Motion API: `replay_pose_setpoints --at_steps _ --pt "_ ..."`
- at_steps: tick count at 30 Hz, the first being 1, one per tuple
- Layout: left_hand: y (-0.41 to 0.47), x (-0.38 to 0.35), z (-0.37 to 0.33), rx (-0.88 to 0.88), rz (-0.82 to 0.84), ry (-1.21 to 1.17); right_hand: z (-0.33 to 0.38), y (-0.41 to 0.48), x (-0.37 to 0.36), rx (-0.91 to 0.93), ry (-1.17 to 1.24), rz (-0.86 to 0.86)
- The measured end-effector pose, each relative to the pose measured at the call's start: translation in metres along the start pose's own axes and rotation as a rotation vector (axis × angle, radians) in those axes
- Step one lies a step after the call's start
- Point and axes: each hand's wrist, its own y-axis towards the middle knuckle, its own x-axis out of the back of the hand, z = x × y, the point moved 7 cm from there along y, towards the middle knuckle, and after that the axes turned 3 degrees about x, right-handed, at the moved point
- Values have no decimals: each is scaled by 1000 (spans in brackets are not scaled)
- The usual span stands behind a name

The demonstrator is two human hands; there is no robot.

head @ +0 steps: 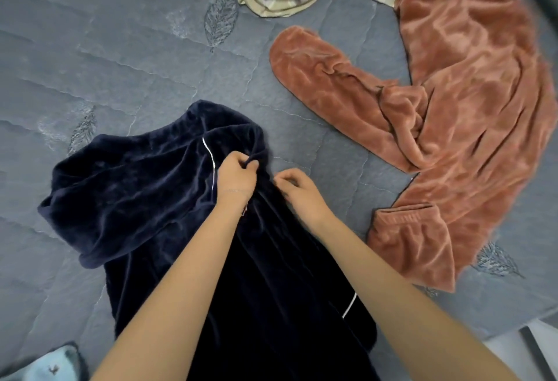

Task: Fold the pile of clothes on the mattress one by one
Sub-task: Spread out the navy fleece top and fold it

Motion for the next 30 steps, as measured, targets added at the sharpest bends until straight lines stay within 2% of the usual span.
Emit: replay_pose_setpoints --at_steps 2,4,6,9,11,14,18,20,22,24,25,28,30 --pt "3 9 8 70 14 -199 -12 0 8 -53 -72 -27" --pt "-2 15 17 209 81 -462 -26 -3 9 -90 -131 38" --pt "-7 21 25 293 80 -642 -38 -9 4 -133 -162 138" --pt "-10 28 31 299 -24 -791 -50 -28 -12 -295 -195 309" --pt "-12 27 29 278 -60 -816 -51 -32 -14 -299 -185 336" --pt "-12 21 24 263 -64 -768 -31 -20 10 -150 -135 158" --pt "-12 4 5 228 71 -667 18 -11 74 76 -141 -261" --pt "-16 -3 -12 125 82 -465 45 -15 104 196 -143 -439" --pt "-22 -7 -40 -86 17 -243 74 -19 124 307 -180 -521" --pt "-30 -16 -70 -213 11 -162 96 -22 128 380 -254 -517" --pt "-33 -26 -80 -210 59 -176 103 -24 125 410 -299 -490" --pt "-32 -58 -93 12 284 -239 105 -28 99 458 -403 -288" --pt "-29 -73 -90 110 353 -119 85 -27 81 377 -355 -76"
